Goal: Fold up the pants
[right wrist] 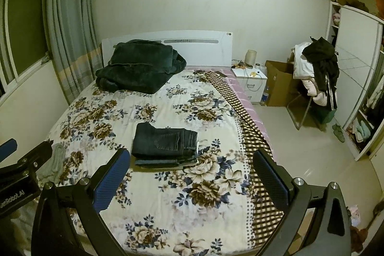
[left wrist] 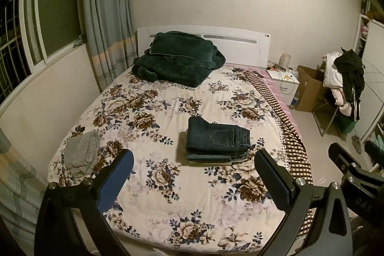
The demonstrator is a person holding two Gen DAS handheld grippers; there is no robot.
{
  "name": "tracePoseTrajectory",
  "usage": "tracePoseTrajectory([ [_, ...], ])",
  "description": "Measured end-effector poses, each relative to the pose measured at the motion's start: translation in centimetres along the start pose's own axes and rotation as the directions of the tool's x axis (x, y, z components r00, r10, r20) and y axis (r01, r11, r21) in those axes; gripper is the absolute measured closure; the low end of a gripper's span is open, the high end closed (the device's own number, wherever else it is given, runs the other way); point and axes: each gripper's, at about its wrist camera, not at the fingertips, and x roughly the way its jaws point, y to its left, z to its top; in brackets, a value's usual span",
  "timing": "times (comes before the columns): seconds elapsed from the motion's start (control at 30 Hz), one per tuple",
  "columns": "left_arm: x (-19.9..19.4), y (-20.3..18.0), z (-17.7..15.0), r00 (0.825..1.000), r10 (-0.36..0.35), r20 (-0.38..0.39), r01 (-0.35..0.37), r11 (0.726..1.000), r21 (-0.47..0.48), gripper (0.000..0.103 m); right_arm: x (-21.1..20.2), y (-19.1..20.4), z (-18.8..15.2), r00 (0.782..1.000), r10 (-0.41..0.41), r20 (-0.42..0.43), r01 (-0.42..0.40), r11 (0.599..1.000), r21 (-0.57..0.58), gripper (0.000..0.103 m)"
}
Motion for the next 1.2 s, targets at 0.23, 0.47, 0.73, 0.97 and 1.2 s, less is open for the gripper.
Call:
tracePoseTrajectory([
  [0.23, 0.0, -0.1, 0.1, 1.0, 0.0, -0.001, 0.0, 1.0, 0.001, 0.0, 0.3, -0.6, -0.4, 1.0, 0.018, -0.002, -0.018, 1.0, -0.001, 0.0],
  [0.47, 0.0, 0.1, 0.1, 1.0, -0.001, -0.001, 0.001, 1.0, 0.003, 0.0, 0.3, -0.7, -0.3, 1.0, 0.026, -0.005, -0.026, 1.0, -0.003, 0.0],
  [0.73, -0.3, 0.4, -0.4, 1.0, 0.013, -0.001, -0.013, 1.0, -0.002, 0.0, 0.5, -0.4, -0.2, 0.999, 0.042, -0.016, -0.042, 0.999, -0.005, 0.0],
  [0.97, -0.7, 0.5, -0.9, 1.0, 0.022, -0.005, -0.022, 1.0, -0.002, 0.0, 0.8, -0.5, -0.5, 0.998, 0.054, -0.029, -0.055, 0.998, -0.007, 0.0],
  [1.2, -1.0, 0.8, -1.3, 1.0, 0.02, -0.006, -0.02, 1.0, -0.002, 0.0, 0.8, -0.7, -0.5, 0.998, 0.054, -0.032, -0.054, 0.999, -0.005, 0.0],
])
